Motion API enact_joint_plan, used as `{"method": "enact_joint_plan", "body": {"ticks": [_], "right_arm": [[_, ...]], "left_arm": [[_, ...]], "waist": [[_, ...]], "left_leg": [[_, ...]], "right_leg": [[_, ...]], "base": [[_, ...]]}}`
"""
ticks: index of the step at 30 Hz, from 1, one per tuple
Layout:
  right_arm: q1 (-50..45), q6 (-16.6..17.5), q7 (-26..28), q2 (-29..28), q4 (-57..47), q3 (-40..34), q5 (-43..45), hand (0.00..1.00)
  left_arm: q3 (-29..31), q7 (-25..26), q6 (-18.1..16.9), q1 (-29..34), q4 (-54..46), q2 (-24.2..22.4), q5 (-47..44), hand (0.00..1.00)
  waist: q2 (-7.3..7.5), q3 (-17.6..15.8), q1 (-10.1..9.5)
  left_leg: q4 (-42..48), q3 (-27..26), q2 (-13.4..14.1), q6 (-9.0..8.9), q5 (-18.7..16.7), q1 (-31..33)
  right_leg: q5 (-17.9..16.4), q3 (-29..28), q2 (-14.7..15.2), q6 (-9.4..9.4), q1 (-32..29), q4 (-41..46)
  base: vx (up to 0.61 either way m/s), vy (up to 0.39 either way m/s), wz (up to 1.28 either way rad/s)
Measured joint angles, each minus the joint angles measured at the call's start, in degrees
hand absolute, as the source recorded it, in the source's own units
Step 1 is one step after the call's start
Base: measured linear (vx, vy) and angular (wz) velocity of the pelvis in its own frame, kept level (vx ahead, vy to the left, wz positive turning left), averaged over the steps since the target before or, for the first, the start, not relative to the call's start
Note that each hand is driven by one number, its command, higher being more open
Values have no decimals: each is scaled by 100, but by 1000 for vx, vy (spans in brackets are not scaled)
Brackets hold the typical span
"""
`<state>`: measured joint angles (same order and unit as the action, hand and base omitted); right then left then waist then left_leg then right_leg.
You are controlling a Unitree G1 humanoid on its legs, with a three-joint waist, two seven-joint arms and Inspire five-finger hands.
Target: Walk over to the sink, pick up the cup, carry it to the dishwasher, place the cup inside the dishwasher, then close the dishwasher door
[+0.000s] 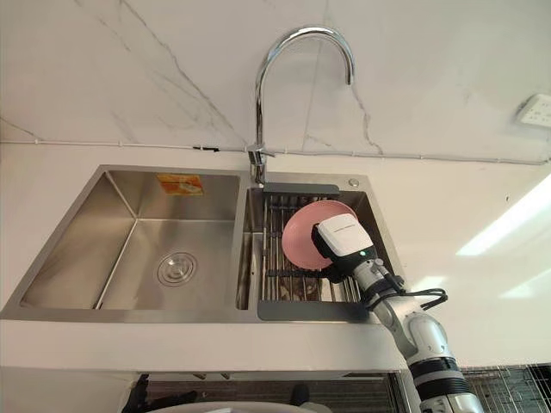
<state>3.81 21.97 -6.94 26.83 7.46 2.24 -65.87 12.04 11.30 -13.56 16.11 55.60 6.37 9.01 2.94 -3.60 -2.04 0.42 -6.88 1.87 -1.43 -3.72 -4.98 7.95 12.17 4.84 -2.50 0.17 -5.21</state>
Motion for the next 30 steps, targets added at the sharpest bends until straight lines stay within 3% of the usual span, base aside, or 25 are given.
{"method": "enact_joint_plan", "body": {"ticks": [14, 17, 19, 24, 25, 30], "right_arm": [[-7, 34, -292, -7, -1409, -846, 522, 0], [-1, 112, -289, -11, -1721, -1028, 735, 0], [33, 296, -269, -14, -1729, -1027, 842, 0], [184, 322, -234, -12, -1474, -950, 835, 0], [289, 289, -229, -10, -1350, -867, 846, 100], [288, 314, 54, -6, -1292, -688, 1016, 100]], "left_arm": [[62, 160, -371, 81, -159, -42, -20, 100], [286, 152, -437, 170, -205, -213, -12, 100], [272, 156, -443, 312, -310, -323, -119, 100], [186, 239, -334, 387, -310, -427, -349, 100], [108, 241, -295, 372, -310, -393, -491, 100], [-14, 237, -248, 286, -294, -258, -640, 100]], "waist": [[-104, -63, 35], [-184, -85, -62], [-239, -109, -184], [-293, -154, -165], [-288, -170, -164], [-219, -267, -158]], "left_leg": [[2, 121, -2, 10, -35, 43], [326, -61, 67, -10, -220, 82], [942, -72, 160, 7, -548, 228], [757, -60, 112, 41, -574, -17], [761, -94, 90, 40, -579, -28], [777, -70, -26, 10, -596, -25]], "right_leg": [[-57, 109, 20, -32, 61, 21], [-66, -119, -64, -20, 13, 29], [5, -460, -208, 53, -5, 32], [100, -817, -248, 51, -25, 35], [136, -873, -238, 44, -39, 33], [141, -932, -137, 4, -45, 26]], "base": [[-1, 0, 4], [-3, 1, -36], [19, -5, -77], [-26, 8, -43], [-116, 33, -26], [-115, 29, -6]]}}
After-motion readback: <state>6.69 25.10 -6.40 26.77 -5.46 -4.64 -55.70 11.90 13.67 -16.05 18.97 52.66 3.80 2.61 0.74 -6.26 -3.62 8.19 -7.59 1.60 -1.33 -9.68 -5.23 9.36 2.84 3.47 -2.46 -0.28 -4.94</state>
